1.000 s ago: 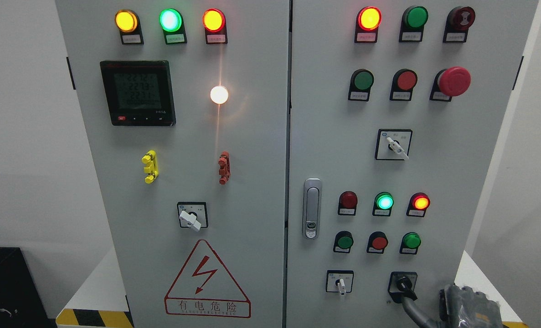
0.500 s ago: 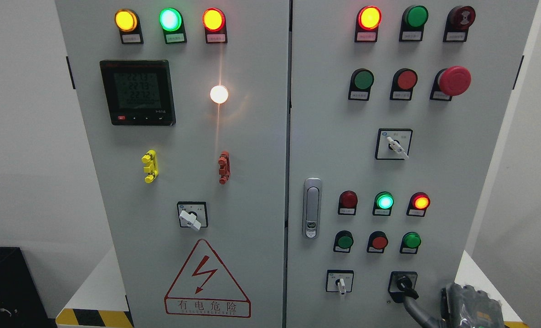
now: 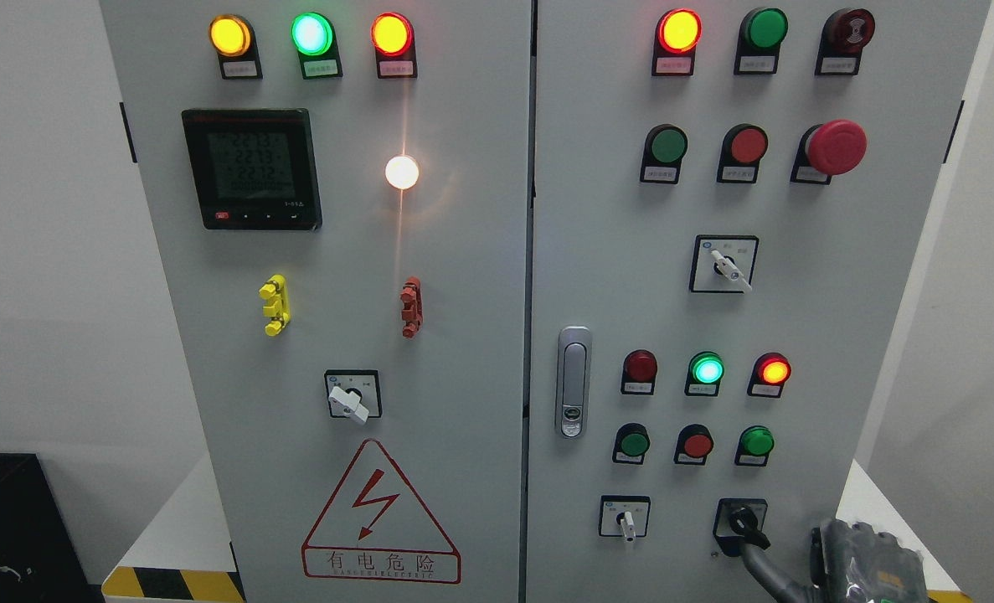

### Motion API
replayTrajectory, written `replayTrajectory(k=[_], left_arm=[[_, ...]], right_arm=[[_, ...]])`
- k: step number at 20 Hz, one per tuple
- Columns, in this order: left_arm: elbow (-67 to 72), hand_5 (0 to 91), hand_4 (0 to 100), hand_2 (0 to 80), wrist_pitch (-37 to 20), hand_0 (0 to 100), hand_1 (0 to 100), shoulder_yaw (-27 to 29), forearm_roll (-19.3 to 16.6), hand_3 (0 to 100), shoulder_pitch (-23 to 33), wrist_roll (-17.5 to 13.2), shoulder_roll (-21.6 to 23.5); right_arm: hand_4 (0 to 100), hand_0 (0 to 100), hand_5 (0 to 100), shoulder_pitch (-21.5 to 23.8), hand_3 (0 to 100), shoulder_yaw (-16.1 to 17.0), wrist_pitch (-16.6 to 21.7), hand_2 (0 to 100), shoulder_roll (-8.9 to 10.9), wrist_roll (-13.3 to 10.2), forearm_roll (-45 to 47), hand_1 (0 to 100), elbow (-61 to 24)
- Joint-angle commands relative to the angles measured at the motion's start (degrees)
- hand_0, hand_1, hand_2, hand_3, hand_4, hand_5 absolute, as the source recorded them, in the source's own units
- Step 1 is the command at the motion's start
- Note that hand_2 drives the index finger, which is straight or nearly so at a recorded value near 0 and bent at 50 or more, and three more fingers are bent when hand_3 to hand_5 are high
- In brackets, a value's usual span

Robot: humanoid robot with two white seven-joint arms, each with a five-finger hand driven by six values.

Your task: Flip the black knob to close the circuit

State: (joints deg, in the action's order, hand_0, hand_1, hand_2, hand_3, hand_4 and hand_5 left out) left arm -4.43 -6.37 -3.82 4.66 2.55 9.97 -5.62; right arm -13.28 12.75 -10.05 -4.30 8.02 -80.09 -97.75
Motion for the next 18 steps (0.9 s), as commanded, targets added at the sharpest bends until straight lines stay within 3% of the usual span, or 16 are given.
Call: replayTrajectory(k=[1, 18], left_arm=[[0.0, 0.0, 0, 0.0, 0.0, 12, 56, 0.0, 0.0, 0, 0.0, 0.0, 0.0], [0.0, 0.0, 0, 0.0, 0.0, 12, 56, 0.0, 0.0, 0, 0.0, 0.0, 0.0]], right_arm=[[100, 0, 100, 0.4, 100, -0.7, 0.7, 95, -0.45, -0.2, 0.0, 2, 0.1], [100, 0, 100, 2.3, 100, -5.4, 1.9, 95, -2.20, -0.9, 0.0, 2, 0.3]])
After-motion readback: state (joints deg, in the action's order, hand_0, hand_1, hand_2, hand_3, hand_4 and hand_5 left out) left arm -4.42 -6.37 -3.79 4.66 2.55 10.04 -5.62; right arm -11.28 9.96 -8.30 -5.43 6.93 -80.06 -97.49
